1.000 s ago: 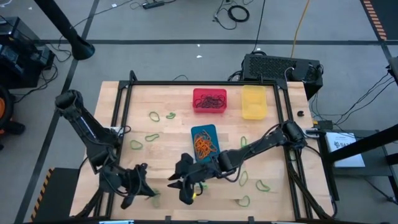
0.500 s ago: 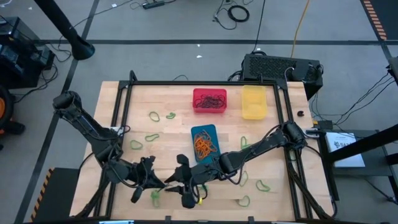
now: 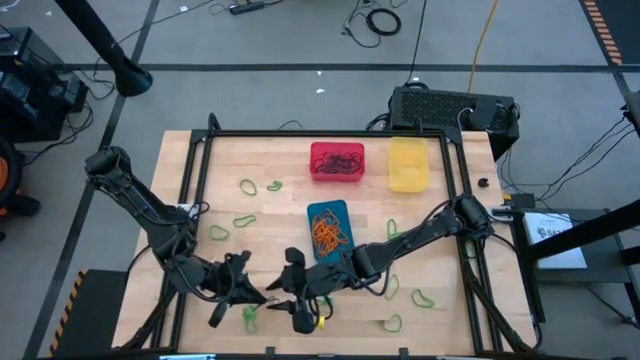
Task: Sort rubber bands into baskets
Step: Put the purple rubber band into the red bin, then put the green rubber band into the yellow bin
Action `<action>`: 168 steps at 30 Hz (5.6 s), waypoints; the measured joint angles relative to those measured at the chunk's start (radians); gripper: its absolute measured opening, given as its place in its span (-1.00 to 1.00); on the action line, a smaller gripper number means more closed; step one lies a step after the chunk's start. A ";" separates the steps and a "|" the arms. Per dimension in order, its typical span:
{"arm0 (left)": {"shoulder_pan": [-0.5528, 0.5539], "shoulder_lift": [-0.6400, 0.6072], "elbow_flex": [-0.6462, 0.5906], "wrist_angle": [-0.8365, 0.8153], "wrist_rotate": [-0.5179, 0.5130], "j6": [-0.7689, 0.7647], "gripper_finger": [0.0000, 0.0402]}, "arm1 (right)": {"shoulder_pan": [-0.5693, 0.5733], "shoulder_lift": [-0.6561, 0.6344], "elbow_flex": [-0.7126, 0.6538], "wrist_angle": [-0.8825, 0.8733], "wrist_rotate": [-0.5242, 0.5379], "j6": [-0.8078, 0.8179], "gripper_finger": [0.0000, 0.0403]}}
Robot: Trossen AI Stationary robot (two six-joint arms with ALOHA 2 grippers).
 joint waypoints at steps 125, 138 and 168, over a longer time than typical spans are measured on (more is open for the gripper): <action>1.159 -0.031 -0.051 -0.431 0.434 0.418 -0.03 | -0.341 -0.620 -0.920 -0.899 -0.083 0.371 -0.38; 1.159 -0.001 -0.051 -0.386 0.479 0.408 -0.03 | -0.259 -0.624 -1.126 -0.711 -0.033 0.351 -0.41; 1.158 -0.001 -0.051 -0.370 0.511 0.401 -0.03 | -0.615 -0.738 -0.672 -1.246 0.372 0.204 -1.00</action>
